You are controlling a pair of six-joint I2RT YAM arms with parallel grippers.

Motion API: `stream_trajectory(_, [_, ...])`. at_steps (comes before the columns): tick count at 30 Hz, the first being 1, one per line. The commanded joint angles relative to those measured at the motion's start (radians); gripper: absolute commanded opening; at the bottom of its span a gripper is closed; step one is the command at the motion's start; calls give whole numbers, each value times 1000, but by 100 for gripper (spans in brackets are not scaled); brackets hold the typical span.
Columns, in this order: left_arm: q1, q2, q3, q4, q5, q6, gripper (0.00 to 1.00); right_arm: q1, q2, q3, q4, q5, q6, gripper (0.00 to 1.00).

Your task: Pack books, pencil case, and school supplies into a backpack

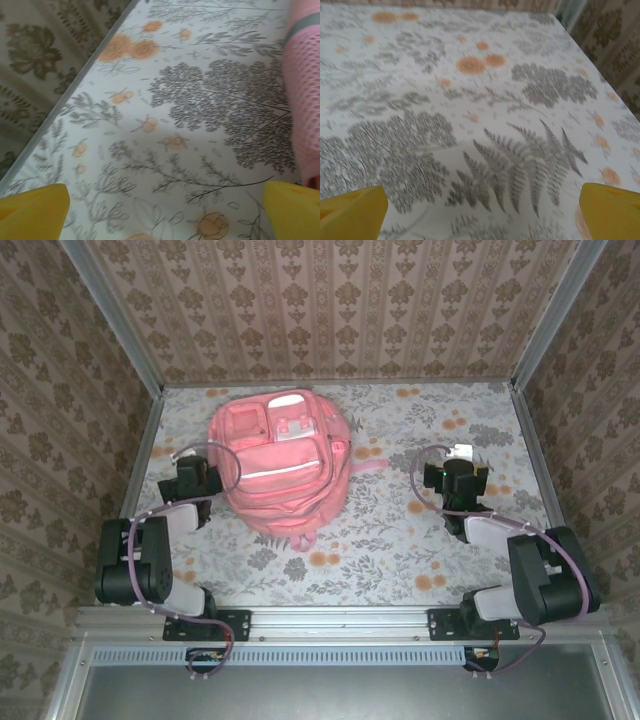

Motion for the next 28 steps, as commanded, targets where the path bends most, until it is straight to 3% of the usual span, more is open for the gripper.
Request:
stream_trajectory(1, [-35,24,-20,247,120,120,100,-30,87,-11,232,-103,-32,100])
stream_trajectory(4, [-35,21,-72,336,218,154,100,-89,106,-27,261,-212,8,99])
stream_trajectory(6, [-10,34,-105,399,287,147,100,-99,165,-88,447,-229,5,100])
stream_trajectory(7, [-4,63,-129,485,317,158,100,-99,155,-93,433,-241,5,100])
stream_trajectory(11, [-4,58,-126,457,317,153,100,-99,145,-49,330,-256,0,100])
stream_trajectory(28, [-9,57,-126,455,315,156,100,-99,147,-52,345,-255,-2,100])
